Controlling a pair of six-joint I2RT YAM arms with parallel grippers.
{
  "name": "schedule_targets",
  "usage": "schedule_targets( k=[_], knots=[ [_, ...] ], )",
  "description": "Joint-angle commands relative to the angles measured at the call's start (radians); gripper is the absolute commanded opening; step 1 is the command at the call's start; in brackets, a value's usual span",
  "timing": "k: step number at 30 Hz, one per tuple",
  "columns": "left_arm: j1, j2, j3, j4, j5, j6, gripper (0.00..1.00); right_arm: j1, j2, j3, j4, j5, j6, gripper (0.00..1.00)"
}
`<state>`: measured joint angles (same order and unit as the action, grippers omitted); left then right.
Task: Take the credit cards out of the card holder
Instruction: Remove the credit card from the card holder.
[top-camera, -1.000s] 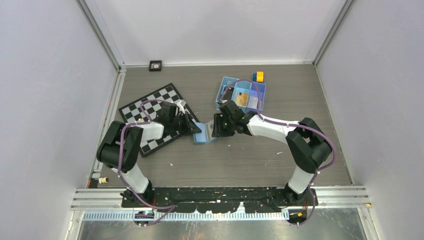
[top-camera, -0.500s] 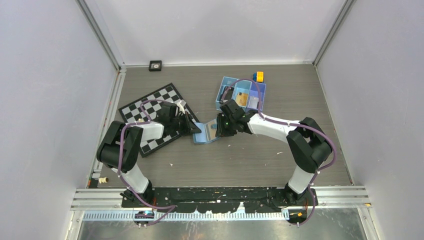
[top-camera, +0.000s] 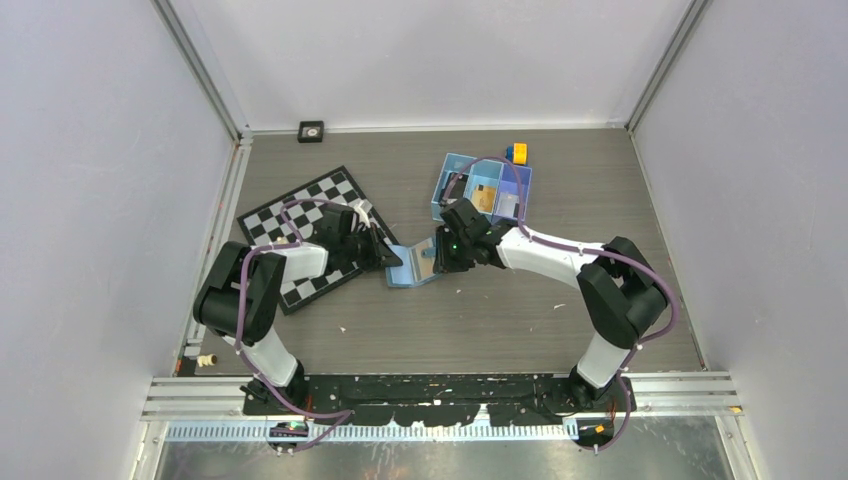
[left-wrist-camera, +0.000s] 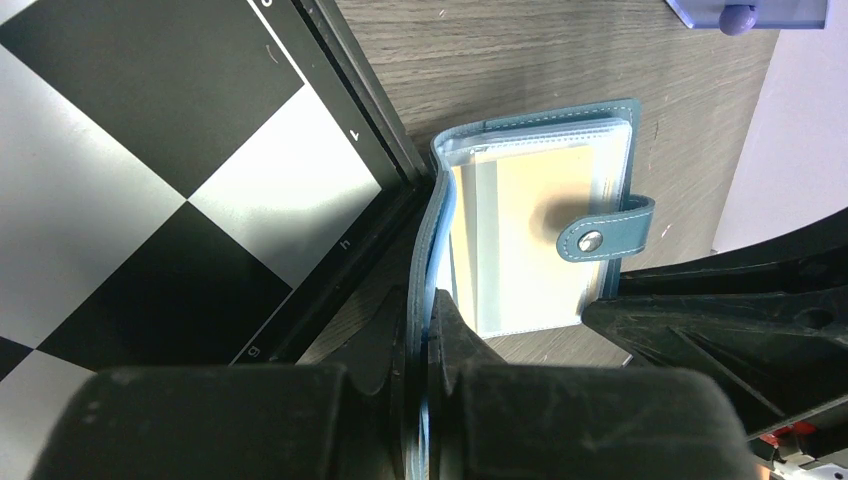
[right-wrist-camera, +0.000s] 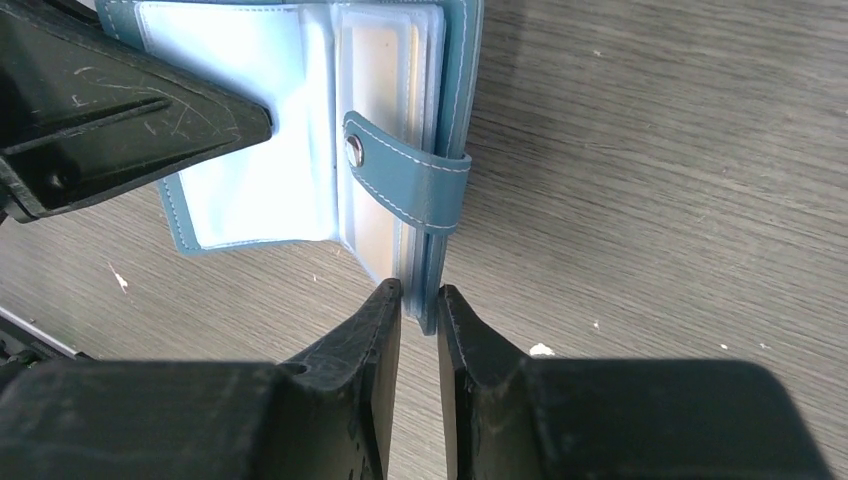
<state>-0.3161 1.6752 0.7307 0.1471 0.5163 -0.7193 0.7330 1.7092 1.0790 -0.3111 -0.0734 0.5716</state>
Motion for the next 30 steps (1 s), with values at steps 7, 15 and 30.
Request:
schedule_targets(
  k=[7,15,30],
  knots=[
    [-0.003,-0.022,0.026,-0.026,-0.024,0.030,0.00,0.001,-0.050,0.034,-0.003,0.027,-0.021,0.23],
    [-0.008,-0.015,0.030,-0.028,-0.023,0.030,0.00,0.025,-0.016,0.054,-0.015,0.064,-0.034,0.22],
    [-0.019,0.001,0.044,-0.043,-0.024,0.037,0.00,0.074,0.027,0.071,0.016,0.087,-0.049,0.26]
  ],
)
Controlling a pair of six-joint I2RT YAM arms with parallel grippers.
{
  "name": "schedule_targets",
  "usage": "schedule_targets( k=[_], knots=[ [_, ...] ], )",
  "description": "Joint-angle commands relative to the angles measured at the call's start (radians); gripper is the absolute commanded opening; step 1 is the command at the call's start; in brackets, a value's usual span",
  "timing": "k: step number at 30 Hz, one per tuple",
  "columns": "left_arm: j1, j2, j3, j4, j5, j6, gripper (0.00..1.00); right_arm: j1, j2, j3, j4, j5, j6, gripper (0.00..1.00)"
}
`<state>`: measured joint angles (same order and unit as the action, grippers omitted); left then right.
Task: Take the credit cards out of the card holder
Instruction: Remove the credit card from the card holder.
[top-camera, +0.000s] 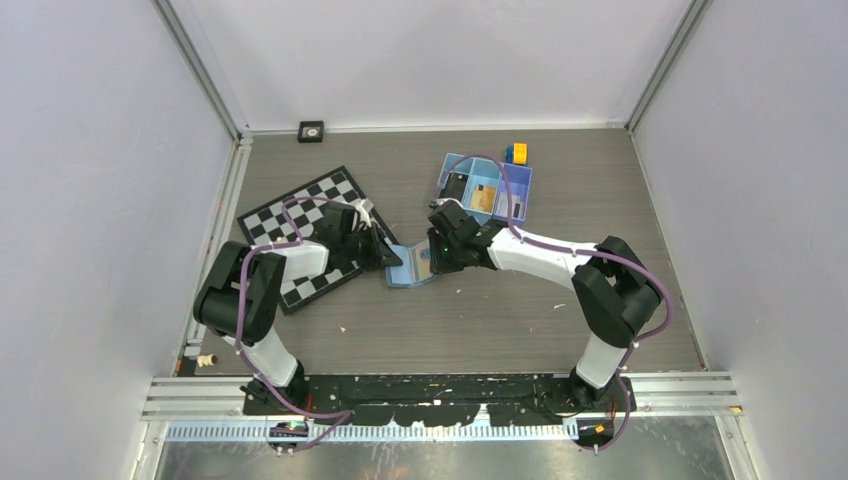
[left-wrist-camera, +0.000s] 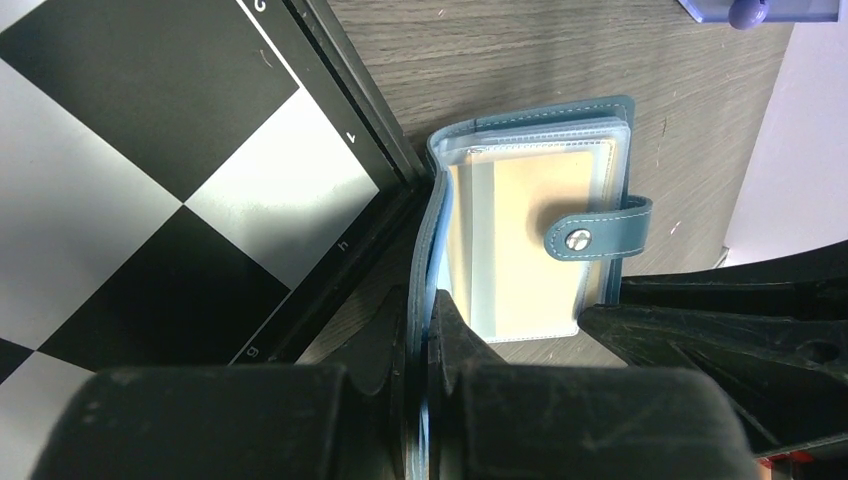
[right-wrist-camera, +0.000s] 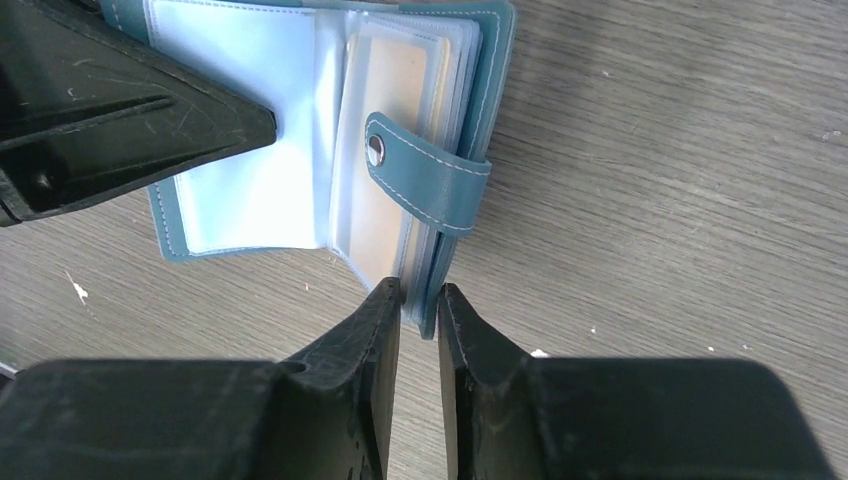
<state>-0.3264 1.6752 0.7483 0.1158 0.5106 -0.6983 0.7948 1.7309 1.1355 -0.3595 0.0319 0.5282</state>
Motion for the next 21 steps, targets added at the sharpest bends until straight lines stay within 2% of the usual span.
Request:
schedule_targets(
  k=[1,5,10,14,21],
  knots=[
    [-0.011,0.002,0.026,-0.011,-0.018,0.016,0.00,0.012,0.004,0.010,0.075,-0.054,-0.005,0.26],
    [-0.021,0.017,0.036,-0.016,-0.008,0.016,0.00,0.012,-0.016,-0.020,0.148,-0.120,-0.005,0.25],
    [-0.028,0.049,0.056,-0.027,0.010,0.017,0.00,0.012,-0.086,-0.082,0.237,-0.138,0.006,0.25],
    [-0.030,0.060,0.062,-0.031,0.013,0.017,0.00,0.009,-0.092,-0.090,0.244,-0.127,0.016,0.26],
    [-0.031,0.064,0.066,-0.038,0.012,0.022,0.00,0.003,-0.081,-0.095,0.257,-0.149,0.030,0.35]
  ],
)
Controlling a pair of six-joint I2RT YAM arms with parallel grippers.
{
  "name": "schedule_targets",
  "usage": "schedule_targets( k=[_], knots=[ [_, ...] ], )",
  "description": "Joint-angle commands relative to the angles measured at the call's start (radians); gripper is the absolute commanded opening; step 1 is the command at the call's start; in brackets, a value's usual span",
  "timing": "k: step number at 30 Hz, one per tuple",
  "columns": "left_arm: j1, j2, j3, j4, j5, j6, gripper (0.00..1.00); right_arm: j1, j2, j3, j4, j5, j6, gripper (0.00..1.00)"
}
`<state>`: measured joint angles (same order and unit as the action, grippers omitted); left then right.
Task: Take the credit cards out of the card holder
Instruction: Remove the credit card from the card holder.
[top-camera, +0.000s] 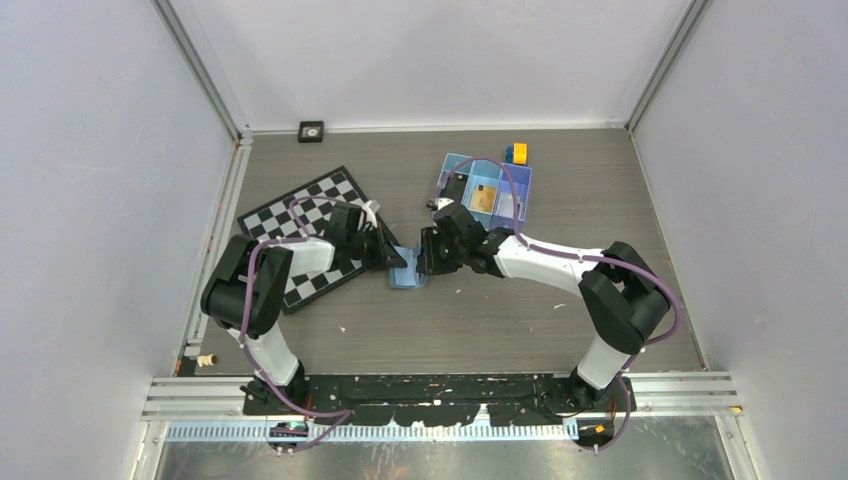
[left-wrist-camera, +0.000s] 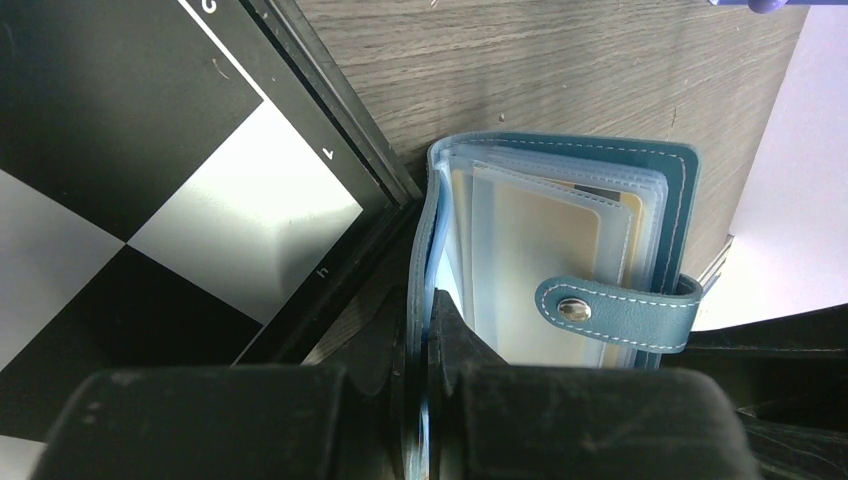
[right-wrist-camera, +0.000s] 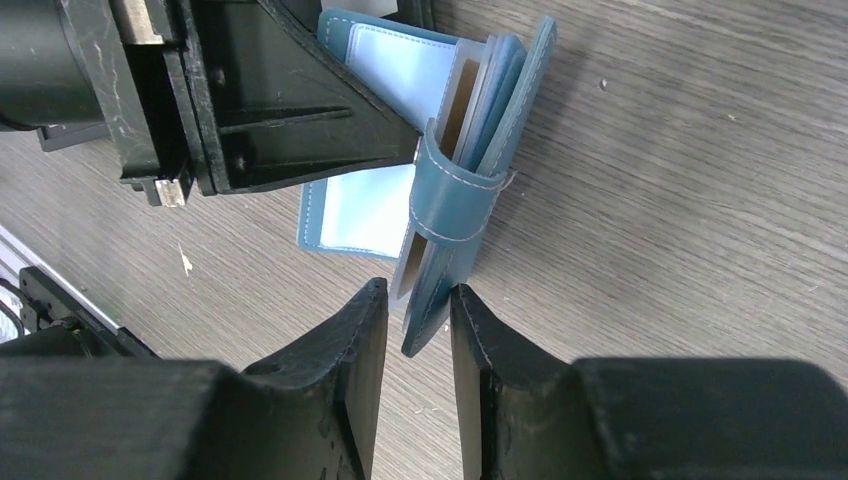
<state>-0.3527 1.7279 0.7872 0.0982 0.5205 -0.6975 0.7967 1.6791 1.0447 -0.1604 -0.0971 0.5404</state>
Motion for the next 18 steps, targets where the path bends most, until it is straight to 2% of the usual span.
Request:
schedule_targets(
  k=[1,7,13,18],
  knots=[
    [-0.006,0.014,0.028,-0.020,0.002,0.021,0.00,0.000,-0.027,-0.005,0.060,-0.023,0.021,0.35],
    [-0.010,0.018,0.032,-0.025,0.003,0.023,0.00,-0.011,-0.011,0.000,0.051,-0.023,0.033,0.33],
    [-0.016,0.021,0.035,-0.025,0.005,0.022,0.00,-0.012,0.026,0.027,0.010,-0.001,0.029,0.37],
    [-0.023,0.017,0.036,-0.025,0.007,0.023,0.00,-0.011,0.055,0.040,-0.004,0.008,0.030,0.47]
  ],
)
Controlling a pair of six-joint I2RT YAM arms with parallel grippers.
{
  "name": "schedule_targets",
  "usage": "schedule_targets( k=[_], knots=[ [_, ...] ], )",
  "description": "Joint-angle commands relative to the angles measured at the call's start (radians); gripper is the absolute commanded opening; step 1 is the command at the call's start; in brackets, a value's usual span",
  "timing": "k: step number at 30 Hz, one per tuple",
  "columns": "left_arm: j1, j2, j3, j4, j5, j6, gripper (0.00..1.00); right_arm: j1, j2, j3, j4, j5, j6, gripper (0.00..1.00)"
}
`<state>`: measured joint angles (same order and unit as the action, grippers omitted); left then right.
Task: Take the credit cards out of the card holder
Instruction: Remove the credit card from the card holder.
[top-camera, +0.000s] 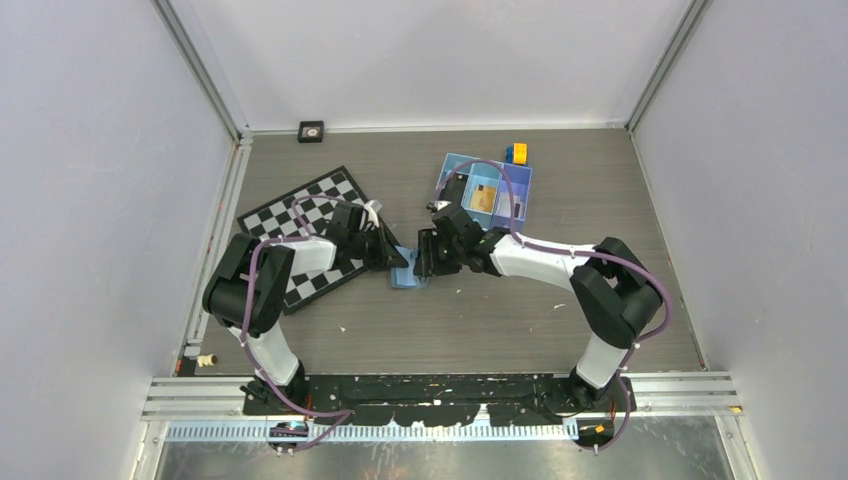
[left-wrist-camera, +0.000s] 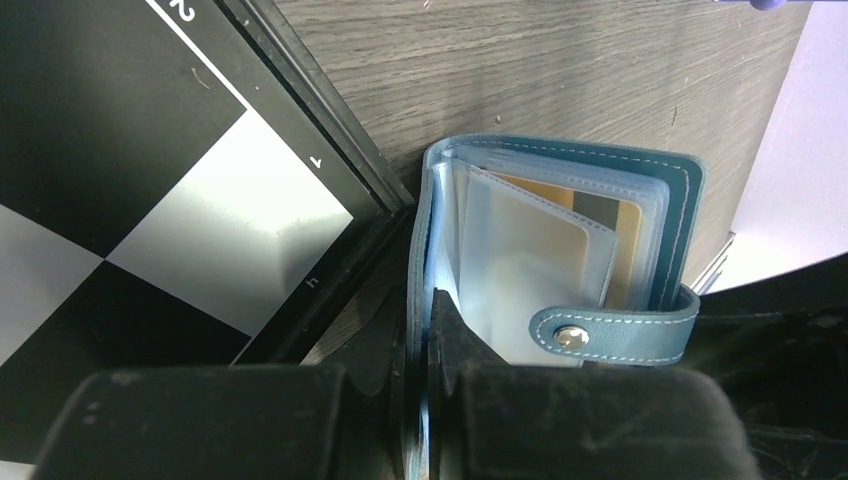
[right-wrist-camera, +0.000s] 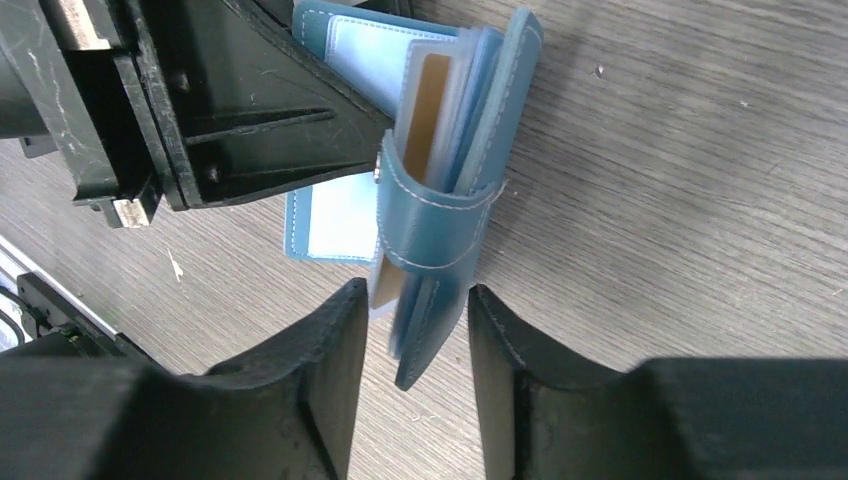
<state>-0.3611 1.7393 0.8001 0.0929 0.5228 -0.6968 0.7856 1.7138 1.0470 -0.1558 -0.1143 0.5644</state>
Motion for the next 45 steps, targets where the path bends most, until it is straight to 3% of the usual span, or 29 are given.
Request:
schedule_targets(
  k=[1,13,30,45],
  knots=[
    [-0.015,0.005,0.023,-0.019,0.004,0.022,0.00,-0.001,0.021,0.036,-0.009,0.028,0.006,0.49],
    [-0.032,-0.003,0.011,0.032,0.049,-0.003,0.00,-0.002,0.037,0.024,0.015,0.023,0.008,0.72],
    [-0.032,-0.009,0.014,0.018,0.051,0.003,0.00,-0.058,-0.006,-0.039,0.079,-0.046,0.061,0.83],
    [-0.026,0.029,0.017,0.049,0.088,-0.020,0.00,-0.103,-0.044,-0.098,0.186,-0.162,0.103,0.85]
  ],
)
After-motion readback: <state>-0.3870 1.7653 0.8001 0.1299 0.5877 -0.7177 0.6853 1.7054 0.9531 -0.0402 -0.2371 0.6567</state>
